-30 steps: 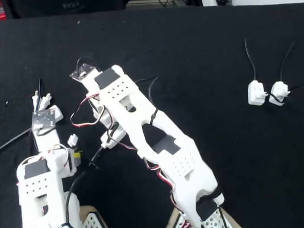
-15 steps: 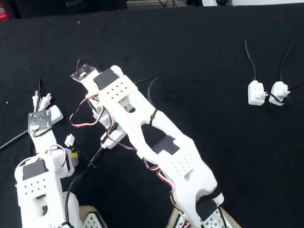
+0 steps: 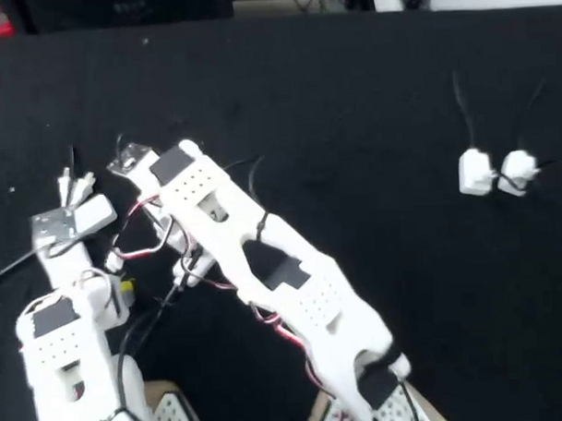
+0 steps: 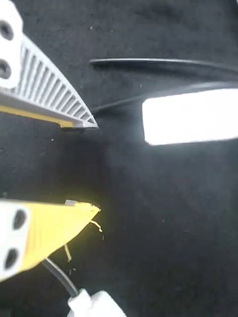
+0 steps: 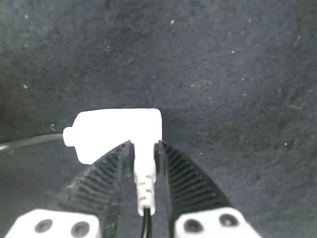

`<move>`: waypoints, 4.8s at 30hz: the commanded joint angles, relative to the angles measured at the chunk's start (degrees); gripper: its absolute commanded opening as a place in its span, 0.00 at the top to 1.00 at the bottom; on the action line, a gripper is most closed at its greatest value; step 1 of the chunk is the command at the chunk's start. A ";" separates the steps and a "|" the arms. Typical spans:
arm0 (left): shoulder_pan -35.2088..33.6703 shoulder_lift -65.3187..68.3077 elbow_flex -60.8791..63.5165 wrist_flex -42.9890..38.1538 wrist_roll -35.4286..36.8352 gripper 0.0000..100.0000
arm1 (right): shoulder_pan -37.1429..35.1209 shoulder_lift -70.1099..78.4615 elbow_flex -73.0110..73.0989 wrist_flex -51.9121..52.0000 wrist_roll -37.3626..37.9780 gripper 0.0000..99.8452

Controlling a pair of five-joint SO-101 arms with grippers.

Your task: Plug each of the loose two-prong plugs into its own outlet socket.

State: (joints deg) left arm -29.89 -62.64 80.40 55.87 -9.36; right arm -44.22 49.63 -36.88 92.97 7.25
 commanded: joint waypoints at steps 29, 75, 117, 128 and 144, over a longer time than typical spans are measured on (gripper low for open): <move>-1.63 -0.79 -3.74 -0.18 2.46 0.76 | 14.95 -33.98 50.68 -23.56 -5.19 0.94; -2.24 -0.79 -3.74 -0.35 2.46 0.76 | 5.89 -68.53 84.97 -51.08 -8.35 0.76; -2.24 -0.79 -4.00 -0.35 2.46 0.76 | 16.00 -39.43 49.45 -16.44 -13.54 0.99; -2.24 -0.79 -4.00 -0.35 2.46 0.76 | 23.12 -52.18 63.08 -34.02 -9.67 0.99; -2.33 -0.79 -4.00 -0.44 2.46 0.76 | 23.30 -50.07 42.68 -15.38 8.00 0.80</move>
State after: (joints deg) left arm -31.65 -62.64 79.43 55.87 -7.34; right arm -21.98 2.95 11.21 73.01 3.82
